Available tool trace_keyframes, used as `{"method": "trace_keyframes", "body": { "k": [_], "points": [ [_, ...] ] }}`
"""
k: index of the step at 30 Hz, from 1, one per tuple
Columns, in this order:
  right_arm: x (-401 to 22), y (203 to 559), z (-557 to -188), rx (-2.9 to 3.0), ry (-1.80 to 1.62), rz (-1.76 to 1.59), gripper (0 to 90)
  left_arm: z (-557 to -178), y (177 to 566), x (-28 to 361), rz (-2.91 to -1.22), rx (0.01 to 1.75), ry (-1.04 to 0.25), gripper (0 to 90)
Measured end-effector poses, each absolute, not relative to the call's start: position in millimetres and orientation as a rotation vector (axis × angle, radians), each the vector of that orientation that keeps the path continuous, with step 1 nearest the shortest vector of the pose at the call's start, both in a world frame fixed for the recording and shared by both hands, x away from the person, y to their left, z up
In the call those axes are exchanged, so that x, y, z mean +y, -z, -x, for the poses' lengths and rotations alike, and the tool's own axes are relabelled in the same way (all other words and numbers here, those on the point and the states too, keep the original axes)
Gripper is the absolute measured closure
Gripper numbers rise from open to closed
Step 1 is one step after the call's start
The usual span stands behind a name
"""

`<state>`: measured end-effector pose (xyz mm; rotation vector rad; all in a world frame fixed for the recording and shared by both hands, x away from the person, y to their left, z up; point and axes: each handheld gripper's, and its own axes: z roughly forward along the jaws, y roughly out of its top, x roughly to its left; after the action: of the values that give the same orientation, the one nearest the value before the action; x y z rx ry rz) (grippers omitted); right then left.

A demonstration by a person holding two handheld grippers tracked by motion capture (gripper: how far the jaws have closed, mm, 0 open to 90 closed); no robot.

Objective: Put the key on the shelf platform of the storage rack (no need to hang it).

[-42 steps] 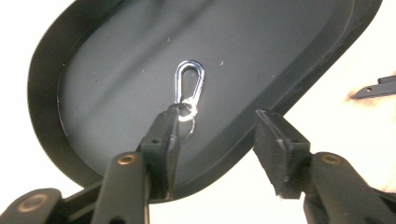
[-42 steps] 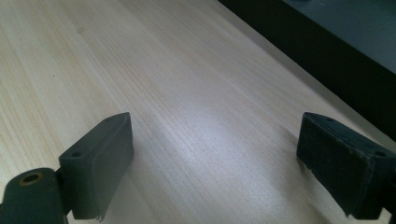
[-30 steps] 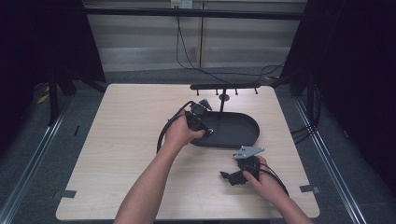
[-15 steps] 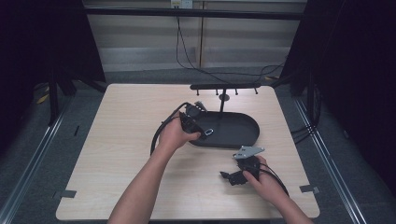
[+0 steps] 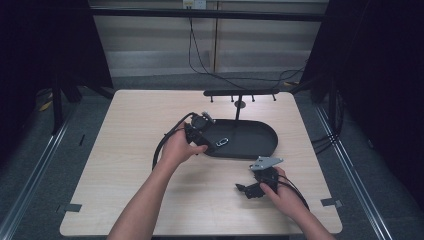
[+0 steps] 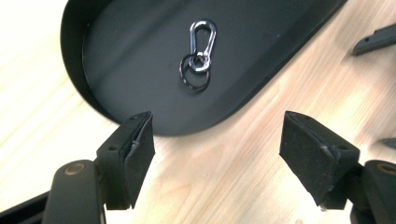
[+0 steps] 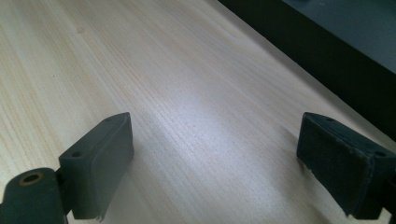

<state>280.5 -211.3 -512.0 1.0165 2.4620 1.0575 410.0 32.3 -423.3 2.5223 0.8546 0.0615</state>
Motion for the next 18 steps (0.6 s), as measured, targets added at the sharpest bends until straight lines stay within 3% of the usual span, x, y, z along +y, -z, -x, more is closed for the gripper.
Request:
{"method": "trace_keyframes", "body": {
  "k": [18],
  "points": [
    [-211.3,512.0,-280.5,2.461,-1.058,-1.018,10.6,-399.9,435.9,62.4,-2.502,0.897,-0.056,26.3]
  ]
}}
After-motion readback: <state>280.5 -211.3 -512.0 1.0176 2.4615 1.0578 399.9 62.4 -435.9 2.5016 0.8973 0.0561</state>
